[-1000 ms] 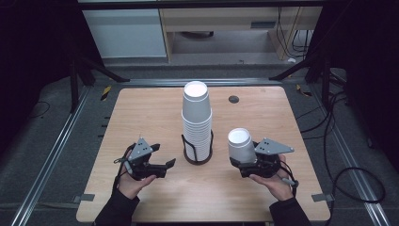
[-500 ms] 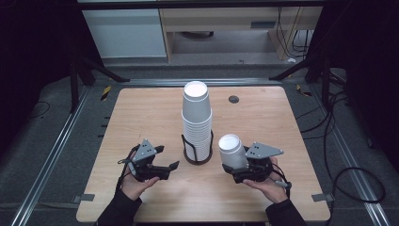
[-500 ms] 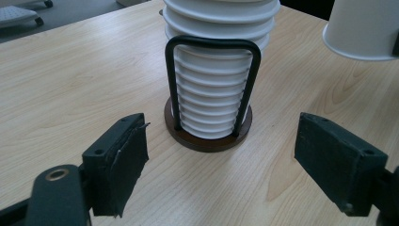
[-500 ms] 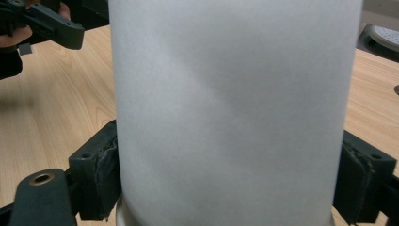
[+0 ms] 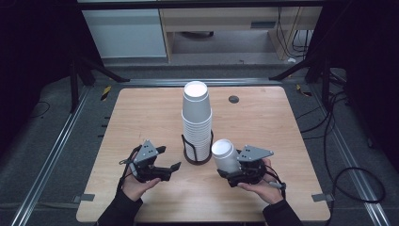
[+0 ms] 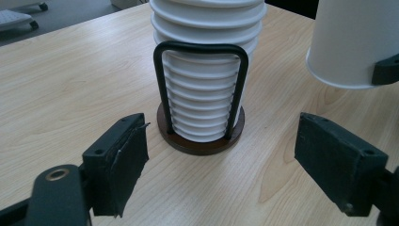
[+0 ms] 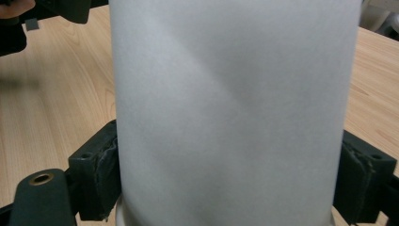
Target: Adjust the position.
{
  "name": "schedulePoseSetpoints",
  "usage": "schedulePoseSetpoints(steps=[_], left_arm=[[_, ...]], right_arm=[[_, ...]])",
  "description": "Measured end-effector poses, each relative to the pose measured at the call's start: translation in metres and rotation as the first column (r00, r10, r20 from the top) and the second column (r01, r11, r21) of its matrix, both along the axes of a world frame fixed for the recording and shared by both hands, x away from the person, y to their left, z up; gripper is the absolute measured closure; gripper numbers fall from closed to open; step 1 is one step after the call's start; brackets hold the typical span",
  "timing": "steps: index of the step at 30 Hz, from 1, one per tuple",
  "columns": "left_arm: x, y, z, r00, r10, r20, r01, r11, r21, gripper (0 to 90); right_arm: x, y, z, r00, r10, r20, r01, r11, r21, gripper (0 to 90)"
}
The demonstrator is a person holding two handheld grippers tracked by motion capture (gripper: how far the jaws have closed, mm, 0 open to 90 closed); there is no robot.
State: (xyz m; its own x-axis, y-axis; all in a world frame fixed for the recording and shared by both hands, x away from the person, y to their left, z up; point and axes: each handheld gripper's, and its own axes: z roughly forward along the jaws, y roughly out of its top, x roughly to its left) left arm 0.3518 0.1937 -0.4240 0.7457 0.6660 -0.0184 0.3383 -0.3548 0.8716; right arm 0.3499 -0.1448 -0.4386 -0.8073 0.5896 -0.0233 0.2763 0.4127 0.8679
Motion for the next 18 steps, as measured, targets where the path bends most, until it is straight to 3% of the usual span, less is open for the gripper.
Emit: schedulePoseSetpoints(steps=[18], left_arm=[[-0.005,-0.018,-0.001,0.9985,-0.054,-0.012,0.054,0.9985,-0.007,17.3]], right_arm=[[-0.003,0.022,-0.008,0.9974,0.071,-0.014,-0.071,0.996,-0.062,13.8]])
